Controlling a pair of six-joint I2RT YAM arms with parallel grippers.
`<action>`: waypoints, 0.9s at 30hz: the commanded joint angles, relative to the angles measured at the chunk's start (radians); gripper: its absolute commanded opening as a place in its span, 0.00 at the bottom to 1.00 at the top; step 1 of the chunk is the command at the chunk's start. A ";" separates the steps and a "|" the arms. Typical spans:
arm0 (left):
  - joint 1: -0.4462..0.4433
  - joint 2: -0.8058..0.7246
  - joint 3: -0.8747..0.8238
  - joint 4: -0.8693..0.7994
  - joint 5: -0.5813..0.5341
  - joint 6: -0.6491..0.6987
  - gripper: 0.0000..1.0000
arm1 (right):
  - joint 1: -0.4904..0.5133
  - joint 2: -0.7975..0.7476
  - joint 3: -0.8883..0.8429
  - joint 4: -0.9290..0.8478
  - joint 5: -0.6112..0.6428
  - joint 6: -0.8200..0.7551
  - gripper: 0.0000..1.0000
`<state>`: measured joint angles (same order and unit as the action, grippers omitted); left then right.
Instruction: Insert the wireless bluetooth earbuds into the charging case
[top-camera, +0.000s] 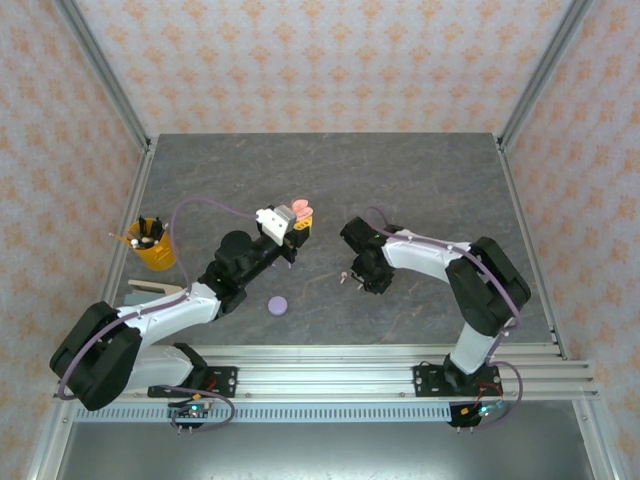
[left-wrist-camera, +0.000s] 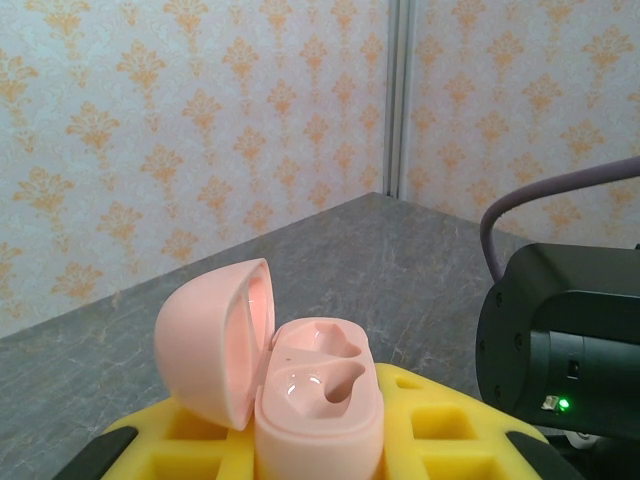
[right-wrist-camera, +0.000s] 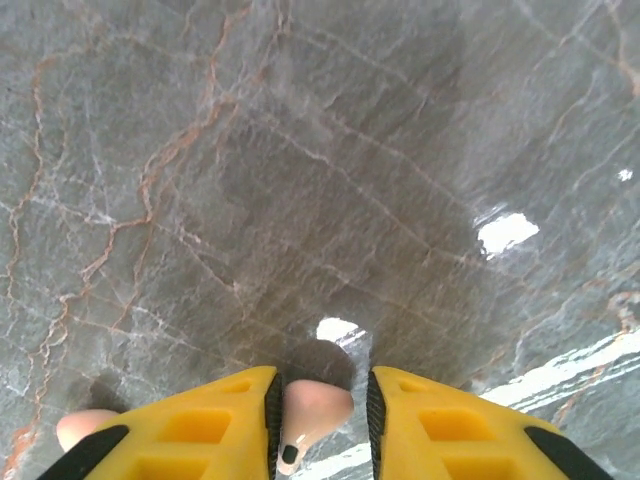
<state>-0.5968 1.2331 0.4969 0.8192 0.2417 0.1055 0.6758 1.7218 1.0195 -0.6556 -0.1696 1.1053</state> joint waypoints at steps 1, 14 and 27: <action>-0.006 -0.025 0.025 0.014 -0.023 0.000 0.00 | -0.014 0.016 0.038 -0.063 0.041 -0.097 0.30; -0.006 -0.025 0.026 0.014 -0.022 -0.001 0.00 | -0.041 -0.068 0.035 -0.074 0.002 -0.068 0.47; -0.006 -0.008 0.038 0.028 -0.014 -0.010 0.00 | -0.027 -0.133 -0.093 0.033 -0.045 0.272 0.54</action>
<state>-0.5968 1.2293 0.4969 0.8192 0.2417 0.1032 0.6407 1.6043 0.9543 -0.6472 -0.2142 1.2594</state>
